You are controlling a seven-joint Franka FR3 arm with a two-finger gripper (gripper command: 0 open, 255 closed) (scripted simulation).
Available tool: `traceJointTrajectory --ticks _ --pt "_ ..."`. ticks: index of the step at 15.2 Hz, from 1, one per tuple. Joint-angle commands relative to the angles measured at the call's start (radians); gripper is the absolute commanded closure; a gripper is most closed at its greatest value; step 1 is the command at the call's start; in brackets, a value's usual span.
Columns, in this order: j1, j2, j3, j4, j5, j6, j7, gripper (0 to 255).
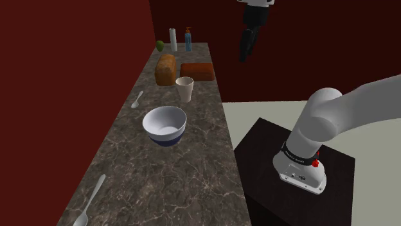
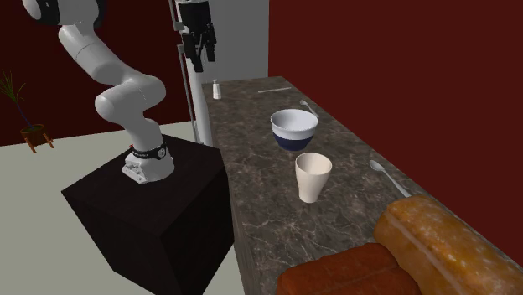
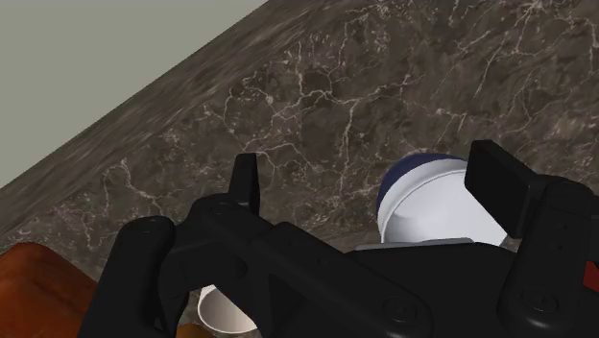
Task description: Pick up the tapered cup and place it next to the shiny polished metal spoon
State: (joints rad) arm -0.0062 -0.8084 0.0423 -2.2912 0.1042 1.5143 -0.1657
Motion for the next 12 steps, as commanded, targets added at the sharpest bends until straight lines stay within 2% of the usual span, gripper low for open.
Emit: traceJointTrajectory --ticks 1,12 --pt "0.0 0.0 0.0 0.0 0.0 0.0 0.0 0" --pt "-0.027 0.347 -0.036 0.048 0.006 0.295 -0.036 0"
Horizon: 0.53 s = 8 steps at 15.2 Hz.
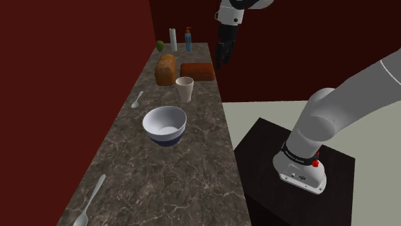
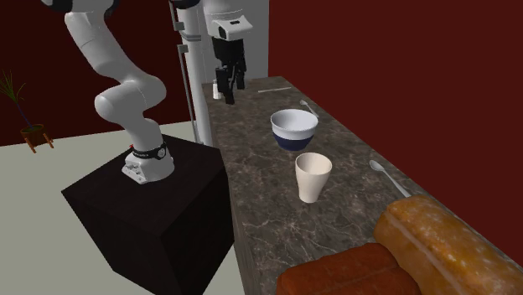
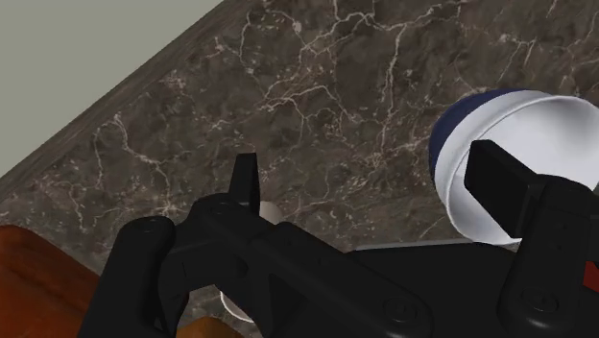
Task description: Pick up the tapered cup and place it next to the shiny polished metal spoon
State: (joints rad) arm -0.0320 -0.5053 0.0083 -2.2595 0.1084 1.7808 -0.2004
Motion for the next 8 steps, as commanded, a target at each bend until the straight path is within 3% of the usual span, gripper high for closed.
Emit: traceJointTrajectory --ticks 1,8 --pt "-0.003 0.079 -0.005 0.029 0.004 0.05 -0.005 0" --pt "-0.014 0.333 -0.027 0.152 0.025 0.177 -0.029 0"
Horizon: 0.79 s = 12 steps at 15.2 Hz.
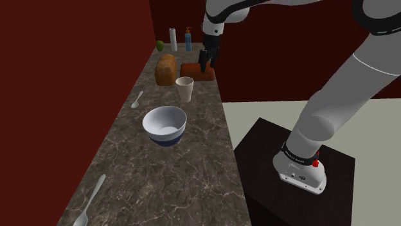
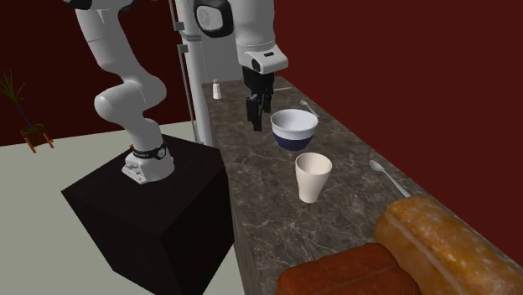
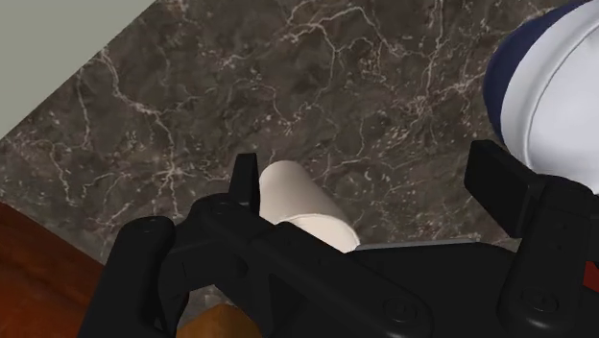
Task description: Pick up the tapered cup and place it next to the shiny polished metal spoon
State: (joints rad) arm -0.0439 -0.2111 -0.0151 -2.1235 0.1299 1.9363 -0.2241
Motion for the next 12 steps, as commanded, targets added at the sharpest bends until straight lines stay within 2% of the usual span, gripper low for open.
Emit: traceJointTrajectory --ticks 1,12 --pt "-0.004 0.076 -0.007 0.039 0.008 0.035 -0.009 0" --pt "-0.031 0.497 -0.027 0.38 0.064 0.107 -0.043 0"
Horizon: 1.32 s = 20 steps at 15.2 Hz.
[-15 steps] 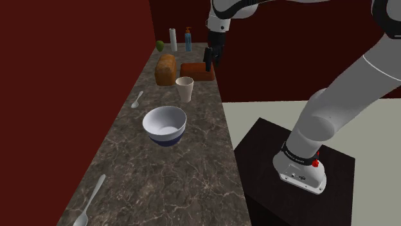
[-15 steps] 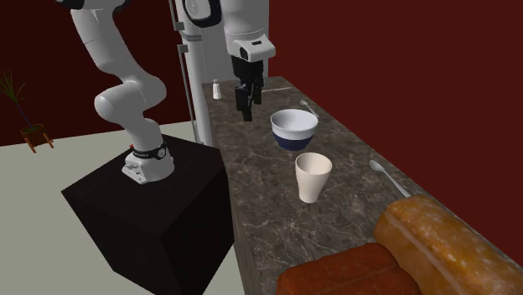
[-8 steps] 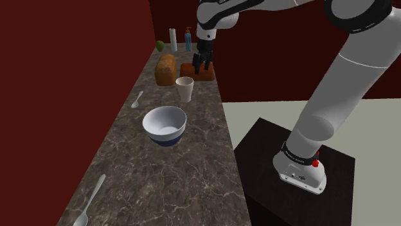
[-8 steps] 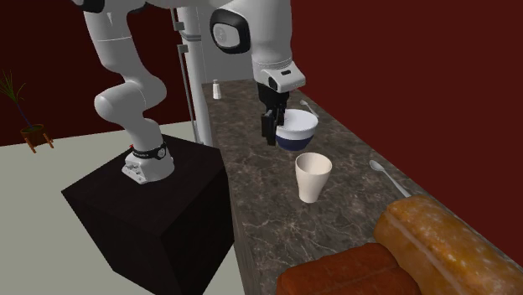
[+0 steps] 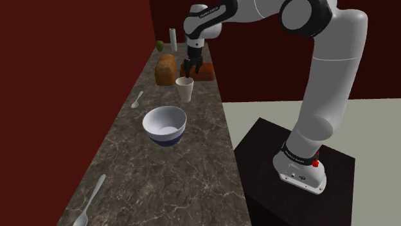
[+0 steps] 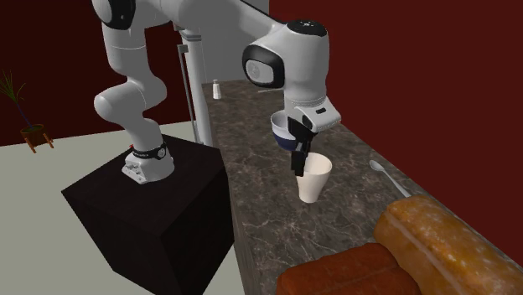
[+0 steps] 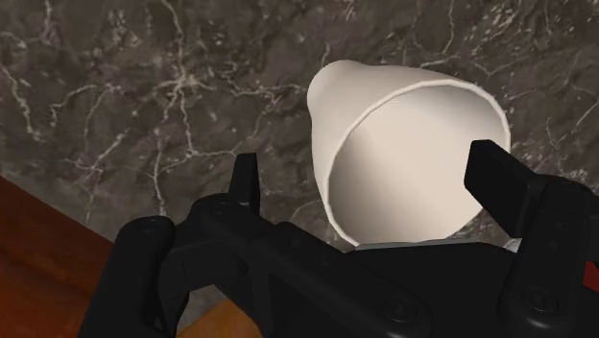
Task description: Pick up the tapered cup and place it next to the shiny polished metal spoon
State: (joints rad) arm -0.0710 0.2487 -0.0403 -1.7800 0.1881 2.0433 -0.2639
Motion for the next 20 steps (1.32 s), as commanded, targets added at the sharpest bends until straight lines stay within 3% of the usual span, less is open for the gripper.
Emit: traceJointTrajectory --ticks 1,9,17,18,20 --pt "-0.008 0.077 -0.002 0.077 0.011 -0.001 -0.005 0" --pt "-0.003 0.132 0.005 0.047 0.021 0.084 -0.011 0" --pt "-0.003 0.132 0.005 0.047 0.021 0.084 -0.011 0" --pt "-0.003 0.132 0.005 0.047 0.021 0.084 -0.011 255" --pt "-0.003 0.132 0.005 0.047 0.021 0.084 -0.011 255"
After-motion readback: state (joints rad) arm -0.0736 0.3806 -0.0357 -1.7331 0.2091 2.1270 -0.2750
